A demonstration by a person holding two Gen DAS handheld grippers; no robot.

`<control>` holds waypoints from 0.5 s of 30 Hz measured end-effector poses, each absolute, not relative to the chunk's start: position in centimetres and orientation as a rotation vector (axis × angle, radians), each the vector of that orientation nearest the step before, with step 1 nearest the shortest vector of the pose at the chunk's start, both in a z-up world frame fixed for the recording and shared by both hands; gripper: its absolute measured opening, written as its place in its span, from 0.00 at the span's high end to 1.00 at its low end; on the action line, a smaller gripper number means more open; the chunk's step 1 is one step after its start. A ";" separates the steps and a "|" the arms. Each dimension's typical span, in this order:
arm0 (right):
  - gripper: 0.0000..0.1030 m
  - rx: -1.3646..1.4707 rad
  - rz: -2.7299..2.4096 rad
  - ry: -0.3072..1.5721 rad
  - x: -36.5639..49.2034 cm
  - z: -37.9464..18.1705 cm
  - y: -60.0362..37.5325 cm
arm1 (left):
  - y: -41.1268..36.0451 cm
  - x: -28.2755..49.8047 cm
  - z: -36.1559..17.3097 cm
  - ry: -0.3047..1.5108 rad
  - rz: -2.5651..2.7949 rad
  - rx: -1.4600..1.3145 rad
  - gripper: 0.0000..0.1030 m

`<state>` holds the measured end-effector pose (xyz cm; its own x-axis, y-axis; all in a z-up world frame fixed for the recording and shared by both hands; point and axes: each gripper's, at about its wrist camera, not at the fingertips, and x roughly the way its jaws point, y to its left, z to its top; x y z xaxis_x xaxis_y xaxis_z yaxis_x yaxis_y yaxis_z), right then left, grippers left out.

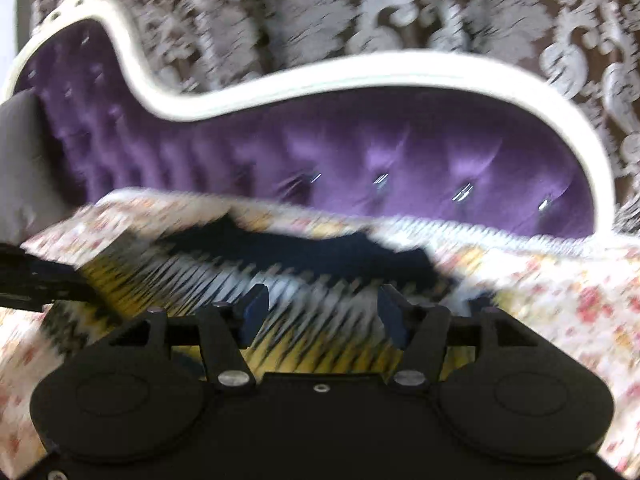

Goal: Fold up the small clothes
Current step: 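Open the right gripper and withdraw from the folded sweater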

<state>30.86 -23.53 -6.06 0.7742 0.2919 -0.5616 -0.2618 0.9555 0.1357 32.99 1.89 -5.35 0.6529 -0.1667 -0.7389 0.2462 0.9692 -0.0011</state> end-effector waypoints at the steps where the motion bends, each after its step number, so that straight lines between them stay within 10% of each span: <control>1: 0.37 0.049 0.309 0.635 30.5 -6.4 -23.3 | 2.1 32.7 -5.8 0.834 -0.227 0.098 0.58; 15: 0.37 0.031 0.223 0.756 25.9 -10.6 -25.5 | 5.3 30.4 -8.0 0.825 -0.230 0.089 0.58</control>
<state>25.89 -25.49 -10.61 0.7054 0.2120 -0.6764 -0.1898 0.9759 0.1079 30.39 5.31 -7.99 0.6557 -0.1680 -0.7361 0.2373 0.9714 -0.0103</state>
